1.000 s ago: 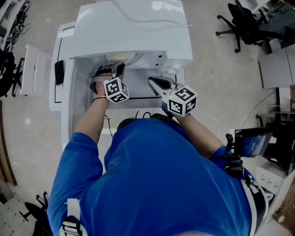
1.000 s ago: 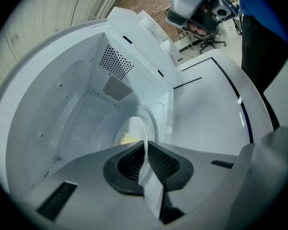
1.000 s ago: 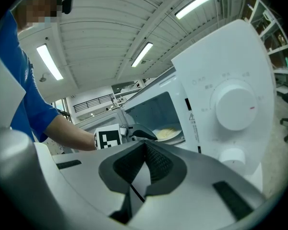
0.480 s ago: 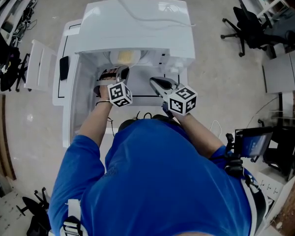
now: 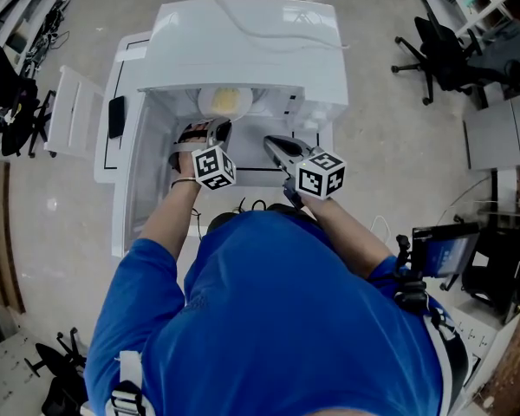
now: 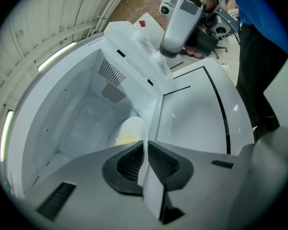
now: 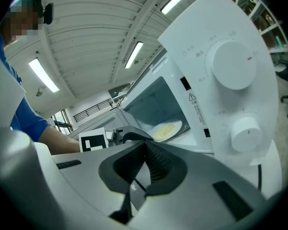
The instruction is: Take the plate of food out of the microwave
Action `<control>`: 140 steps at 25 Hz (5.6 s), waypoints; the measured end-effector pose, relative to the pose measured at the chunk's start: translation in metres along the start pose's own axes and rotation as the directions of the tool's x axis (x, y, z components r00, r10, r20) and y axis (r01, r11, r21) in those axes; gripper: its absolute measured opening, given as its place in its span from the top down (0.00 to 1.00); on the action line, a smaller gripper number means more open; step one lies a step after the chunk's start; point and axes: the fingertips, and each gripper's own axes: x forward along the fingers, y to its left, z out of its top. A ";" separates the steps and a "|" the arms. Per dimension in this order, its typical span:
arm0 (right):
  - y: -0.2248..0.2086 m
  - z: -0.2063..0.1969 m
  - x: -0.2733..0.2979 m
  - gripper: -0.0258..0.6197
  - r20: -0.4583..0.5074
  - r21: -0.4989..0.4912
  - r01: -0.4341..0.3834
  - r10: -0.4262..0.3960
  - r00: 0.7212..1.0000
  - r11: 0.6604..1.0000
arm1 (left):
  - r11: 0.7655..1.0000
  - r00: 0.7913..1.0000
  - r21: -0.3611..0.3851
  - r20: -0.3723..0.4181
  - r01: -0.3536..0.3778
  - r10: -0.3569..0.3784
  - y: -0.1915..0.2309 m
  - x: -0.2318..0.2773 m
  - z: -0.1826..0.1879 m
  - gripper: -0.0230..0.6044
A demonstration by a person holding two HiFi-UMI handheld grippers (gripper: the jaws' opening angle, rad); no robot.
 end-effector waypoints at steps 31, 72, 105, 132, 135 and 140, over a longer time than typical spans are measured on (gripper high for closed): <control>-0.040 -0.002 0.101 0.76 0.161 0.725 -0.094 -0.035 0.986 0.683 | 0.805 0.993 -0.589 0.030 -0.078 0.118 0.002 -0.059 -0.040 0.91; -0.037 -0.022 0.088 0.93 0.169 0.841 -0.115 -0.056 0.984 0.528 | 0.691 0.985 -0.713 -0.004 -0.124 0.174 0.001 -0.098 -0.048 0.91; 0.086 -0.084 -0.124 0.93 0.313 0.794 -0.232 -0.051 0.948 0.563 | 0.080 0.912 -0.989 0.143 0.121 0.386 -0.079 -0.255 -0.029 0.95; 0.110 -0.116 -0.192 0.93 0.354 0.790 -0.212 -0.146 0.924 0.575 | 0.070 0.902 -0.971 0.238 0.228 0.361 -0.119 -0.289 0.008 0.95; 0.108 -0.114 -0.193 0.93 0.355 0.788 -0.216 -0.140 0.924 0.576 | 0.071 0.901 -0.971 0.237 0.227 0.364 -0.119 -0.288 0.012 0.95; 0.106 -0.110 -0.188 0.93 0.354 0.786 -0.221 -0.126 0.927 0.577 | 0.068 0.901 -0.973 0.231 0.222 0.367 -0.116 -0.285 0.013 0.95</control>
